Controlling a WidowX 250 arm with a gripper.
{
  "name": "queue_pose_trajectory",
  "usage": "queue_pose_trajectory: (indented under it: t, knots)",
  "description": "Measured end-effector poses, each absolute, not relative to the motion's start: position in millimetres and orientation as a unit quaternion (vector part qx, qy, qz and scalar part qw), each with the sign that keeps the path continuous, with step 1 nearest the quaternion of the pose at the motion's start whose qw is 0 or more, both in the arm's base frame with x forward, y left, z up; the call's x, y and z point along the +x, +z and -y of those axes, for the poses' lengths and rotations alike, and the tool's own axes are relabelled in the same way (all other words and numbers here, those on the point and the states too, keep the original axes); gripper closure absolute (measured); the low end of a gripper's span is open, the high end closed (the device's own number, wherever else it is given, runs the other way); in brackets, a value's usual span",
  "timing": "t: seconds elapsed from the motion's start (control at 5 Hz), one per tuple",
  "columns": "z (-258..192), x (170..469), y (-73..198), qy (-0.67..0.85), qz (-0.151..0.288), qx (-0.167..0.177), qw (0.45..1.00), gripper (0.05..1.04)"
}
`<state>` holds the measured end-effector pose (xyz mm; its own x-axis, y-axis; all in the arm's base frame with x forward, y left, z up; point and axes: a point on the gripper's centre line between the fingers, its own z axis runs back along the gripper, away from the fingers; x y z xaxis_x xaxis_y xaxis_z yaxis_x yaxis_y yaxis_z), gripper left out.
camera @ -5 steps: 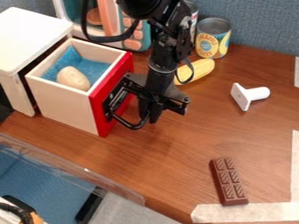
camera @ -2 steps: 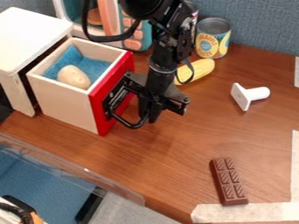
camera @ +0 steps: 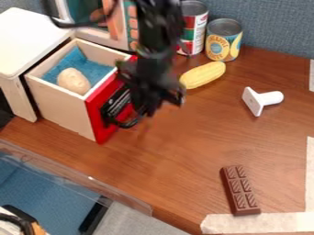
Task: Opened the drawer
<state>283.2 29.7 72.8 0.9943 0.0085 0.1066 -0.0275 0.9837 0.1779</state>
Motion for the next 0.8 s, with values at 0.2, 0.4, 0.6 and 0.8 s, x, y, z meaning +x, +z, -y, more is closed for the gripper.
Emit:
queue_pose_trajectory:
  t: [0.2,0.4,0.6,0.8]
  knots:
    - [-33,283,76,0.013,0.057,0.091,0.994,0.353]
    - [-34,283,95,0.015,0.078,0.091,0.993,0.100]
    - [-44,279,133,0.011,0.117,0.091,0.989,0.081]
    - [-44,282,158,0.003,0.149,0.110,0.983,0.084]
